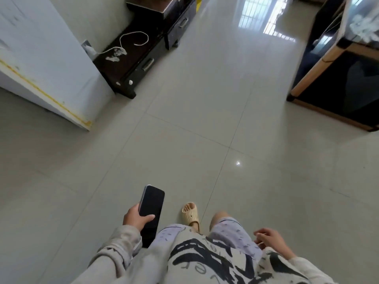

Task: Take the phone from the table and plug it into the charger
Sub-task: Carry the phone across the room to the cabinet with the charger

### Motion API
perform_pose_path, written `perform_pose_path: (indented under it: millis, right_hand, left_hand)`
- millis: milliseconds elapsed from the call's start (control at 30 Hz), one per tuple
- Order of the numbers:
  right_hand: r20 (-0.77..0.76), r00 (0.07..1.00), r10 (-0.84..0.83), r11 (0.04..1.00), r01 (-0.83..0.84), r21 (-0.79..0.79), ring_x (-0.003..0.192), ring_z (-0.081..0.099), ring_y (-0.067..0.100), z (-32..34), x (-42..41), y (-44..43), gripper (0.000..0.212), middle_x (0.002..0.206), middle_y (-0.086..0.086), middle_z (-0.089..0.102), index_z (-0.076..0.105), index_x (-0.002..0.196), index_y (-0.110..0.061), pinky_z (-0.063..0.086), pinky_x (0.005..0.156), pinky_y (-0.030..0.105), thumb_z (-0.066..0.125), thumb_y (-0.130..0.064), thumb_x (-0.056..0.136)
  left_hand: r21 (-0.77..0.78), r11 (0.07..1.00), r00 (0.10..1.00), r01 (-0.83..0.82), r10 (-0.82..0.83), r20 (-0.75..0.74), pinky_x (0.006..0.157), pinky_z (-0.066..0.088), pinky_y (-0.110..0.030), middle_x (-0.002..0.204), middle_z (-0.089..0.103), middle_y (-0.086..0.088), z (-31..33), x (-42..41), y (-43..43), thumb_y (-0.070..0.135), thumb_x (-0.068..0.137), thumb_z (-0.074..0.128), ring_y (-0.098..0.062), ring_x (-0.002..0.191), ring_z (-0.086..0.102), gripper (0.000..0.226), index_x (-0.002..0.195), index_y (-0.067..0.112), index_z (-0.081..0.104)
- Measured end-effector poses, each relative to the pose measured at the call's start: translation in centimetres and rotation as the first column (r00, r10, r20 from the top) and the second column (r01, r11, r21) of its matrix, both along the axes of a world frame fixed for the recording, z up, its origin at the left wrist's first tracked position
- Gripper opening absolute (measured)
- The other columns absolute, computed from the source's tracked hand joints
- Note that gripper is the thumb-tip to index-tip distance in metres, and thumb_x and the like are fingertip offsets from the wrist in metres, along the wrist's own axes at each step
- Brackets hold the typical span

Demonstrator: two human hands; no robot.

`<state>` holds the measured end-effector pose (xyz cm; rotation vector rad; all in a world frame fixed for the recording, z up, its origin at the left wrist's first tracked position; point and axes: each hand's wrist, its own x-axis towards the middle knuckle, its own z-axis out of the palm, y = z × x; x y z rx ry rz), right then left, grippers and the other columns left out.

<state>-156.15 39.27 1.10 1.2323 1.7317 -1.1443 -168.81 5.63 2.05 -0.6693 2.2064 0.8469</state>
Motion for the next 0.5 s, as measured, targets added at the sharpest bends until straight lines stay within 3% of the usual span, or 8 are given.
perform_pose_path:
  millis: [167, 300, 400, 500]
  right_hand:
    - [0.006, 1.0, -0.017, 1.0, 0.017, 0.015, 0.049, 0.043, 0.018, 0.8, -7.2, 4.2, 0.027, 0.059, 0.005, 0.05, 0.054, 0.109, 0.021, 0.033, 0.029, 0.008, 0.039, 0.01, 0.09]
    - [0.009, 0.999, 0.053, 0.998, -0.053, 0.014, 0.049, 0.042, 0.017, 0.2, -14.7, 7.7, 0.028, 0.06, 0.007, 0.049, 0.053, 0.111, 0.021, 0.035, 0.04, 0.02, 0.04, 0.008, 0.091]
    - [-0.016, 0.989, 0.144, 0.99, -0.144, -0.012, 0.05, 0.043, 0.017, -0.6, -21.9, 10.7, 0.028, 0.071, 0.011, 0.054, 0.052, 0.113, 0.02, 0.036, 0.042, 0.019, 0.041, 0.007, 0.091]
    - [-0.051, 0.979, 0.199, 0.978, -0.202, -0.045, 0.052, 0.045, 0.02, -0.5, -29.8, 13.6, 0.025, 0.065, 0.011, 0.052, 0.053, 0.11, 0.017, 0.04, 0.042, 0.017, 0.041, 0.005, 0.092]
  left_hand:
    - [0.063, 0.998, 0.996, 0.011, -0.005, -0.094, 0.086, 0.044, -0.032, 0.113, 0.068, -0.02, 1.0, -11.5, 5.2, 0.007, 0.073, 0.072, -0.033, 0.105, 0.061, 0.039, 0.109, 0.0, 0.061]
    - [0.066, 0.997, 0.99, -0.034, 0.042, -0.132, 0.09, 0.045, -0.034, 0.114, 0.067, -0.02, 0.4, -17.9, 8.8, 0.007, 0.072, 0.072, -0.034, 0.107, 0.061, 0.041, 0.11, -0.001, 0.06]
    - [0.044, 0.994, 0.988, -0.102, 0.107, -0.112, 0.089, 0.044, -0.033, 0.114, 0.067, -0.02, -0.4, -21.0, 11.1, 0.008, 0.073, 0.072, -0.034, 0.107, 0.06, 0.041, 0.11, -0.001, 0.06]
    - [-0.005, 0.978, 0.977, -0.207, 0.206, -0.058, 0.09, 0.044, -0.035, 0.115, 0.067, -0.02, -0.7, -22.8, 13.0, 0.008, 0.073, 0.071, -0.035, 0.108, 0.06, 0.041, 0.111, -0.001, 0.06]
